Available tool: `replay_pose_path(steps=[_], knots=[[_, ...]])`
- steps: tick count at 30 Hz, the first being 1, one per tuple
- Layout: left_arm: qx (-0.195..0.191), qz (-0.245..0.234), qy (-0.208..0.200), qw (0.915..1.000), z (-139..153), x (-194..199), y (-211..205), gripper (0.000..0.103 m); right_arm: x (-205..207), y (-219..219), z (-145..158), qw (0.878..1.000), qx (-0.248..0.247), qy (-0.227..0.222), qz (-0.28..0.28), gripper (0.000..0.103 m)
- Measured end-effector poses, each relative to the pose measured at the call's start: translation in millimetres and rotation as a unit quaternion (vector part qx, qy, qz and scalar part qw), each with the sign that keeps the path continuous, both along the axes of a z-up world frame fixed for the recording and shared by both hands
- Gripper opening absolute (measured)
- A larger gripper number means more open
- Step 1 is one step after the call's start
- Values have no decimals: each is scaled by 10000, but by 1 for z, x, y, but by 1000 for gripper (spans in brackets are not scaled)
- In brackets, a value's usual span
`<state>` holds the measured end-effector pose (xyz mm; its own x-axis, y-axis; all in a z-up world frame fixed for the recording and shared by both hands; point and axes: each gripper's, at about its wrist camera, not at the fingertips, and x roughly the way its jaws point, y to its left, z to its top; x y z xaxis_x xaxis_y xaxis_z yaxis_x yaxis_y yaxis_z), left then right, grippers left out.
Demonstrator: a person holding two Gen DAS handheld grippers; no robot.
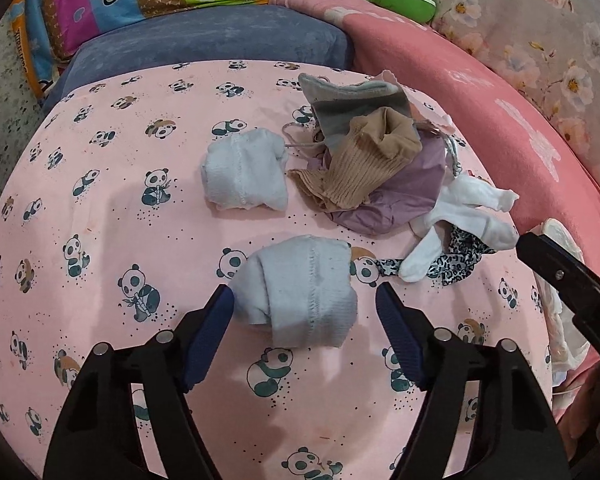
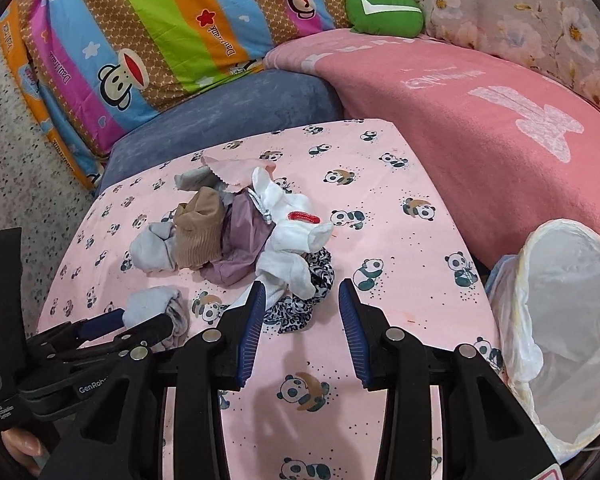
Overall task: Collect trash
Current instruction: 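Grasp the grey sock with the left tool while the right tool grasps white socks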
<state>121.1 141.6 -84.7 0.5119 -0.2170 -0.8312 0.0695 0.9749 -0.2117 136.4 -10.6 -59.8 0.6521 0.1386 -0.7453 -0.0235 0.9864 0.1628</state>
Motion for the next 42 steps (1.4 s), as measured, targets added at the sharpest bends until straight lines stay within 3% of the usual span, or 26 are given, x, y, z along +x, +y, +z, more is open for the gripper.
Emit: replay_pose_path(steps=[8, 13, 16, 22, 30, 42], knots=[[-114, -128, 49, 9998, 0, 1, -1, 51, 21, 4, -17, 9997, -26, 226, -1, 24], [-105, -165, 31, 9998, 2, 3, -4, 44, 25, 2, -23, 9994, 5, 346, 33, 6], [-115, -156, 11, 9998, 6, 4, -5, 41, 21, 1, -18, 9997, 19, 247, 48, 6], [-93, -203, -133, 9997, 20, 2, -11, 41, 16, -7, 11, 9998, 185, -54, 14, 5], [-111, -380, -510, 9979, 57, -1, -29, 41, 4, -23, 72, 9976, 222, -649, -19, 5], [-116, -949, -1252, 9875, 126, -7, -91, 41, -27, -64, 162, 9883, 197, -1503, -185, 5]])
